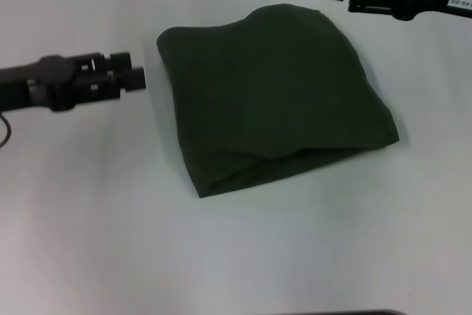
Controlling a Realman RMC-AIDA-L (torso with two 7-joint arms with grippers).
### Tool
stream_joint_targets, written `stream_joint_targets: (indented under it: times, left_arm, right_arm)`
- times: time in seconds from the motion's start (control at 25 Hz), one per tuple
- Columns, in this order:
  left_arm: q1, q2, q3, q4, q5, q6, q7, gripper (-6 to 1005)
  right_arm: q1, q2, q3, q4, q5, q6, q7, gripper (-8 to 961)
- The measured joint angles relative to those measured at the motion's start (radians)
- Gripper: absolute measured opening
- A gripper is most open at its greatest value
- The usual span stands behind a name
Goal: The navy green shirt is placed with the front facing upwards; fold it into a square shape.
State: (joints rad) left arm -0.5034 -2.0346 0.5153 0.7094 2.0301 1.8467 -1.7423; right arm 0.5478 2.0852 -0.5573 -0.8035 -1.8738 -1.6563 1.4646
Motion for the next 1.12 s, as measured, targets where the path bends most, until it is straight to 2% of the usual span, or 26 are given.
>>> stream_joint_targets:
  times: [0.16,0.2,0.36,0.44,0.48,0.6,0.72,0.92,1.12]
  left_arm:
    - [0.033,-0.016,0.009,0.004,0.001,0.035,0.136,725]
    - [0.049,-0.026,0.009,0.006,0.001,0.040,0.193,725]
    - [0.082,-0.044,0.010,0.007,0.003,0.041,0.280,725]
    - [0.117,-0.058,0.009,0.002,0.004,0.038,0.373,725]
    - [0.124,-0.060,0.009,0.002,0.005,0.037,0.388,725]
    - [0.158,-0.072,0.010,-0.001,0.010,0.041,0.437,725]
    - [0.187,-0.073,0.008,-0.015,0.009,0.046,0.454,725]
    - [0.225,-0.065,0.021,-0.049,0.015,0.069,0.482,725]
    - [0.247,-0.060,0.103,-0.054,0.018,0.121,0.520,725]
  right_arm:
    - [-0.030,0.003,-0.022,-0.008,0.020,-0.038,-0.006,894]
    - [-0.038,0.004,-0.039,-0.009,0.020,-0.043,-0.006,931]
    - [-0.092,0.012,-0.167,0.011,0.021,-0.049,-0.057,945]
    - [-0.112,0.013,-0.237,0.090,0.025,-0.015,-0.124,945]
    - [-0.112,0.013,-0.237,0.090,0.025,-0.015,-0.124,945]
    - [-0.113,0.010,-0.257,0.204,0.024,-0.025,-0.211,944]
    - [-0.117,0.006,-0.297,0.283,0.019,-0.073,-0.307,944]
    - [-0.150,0.007,-0.345,0.334,0.019,-0.104,-0.362,944]
    - [-0.170,0.007,-0.361,0.383,0.019,-0.116,-0.454,945]
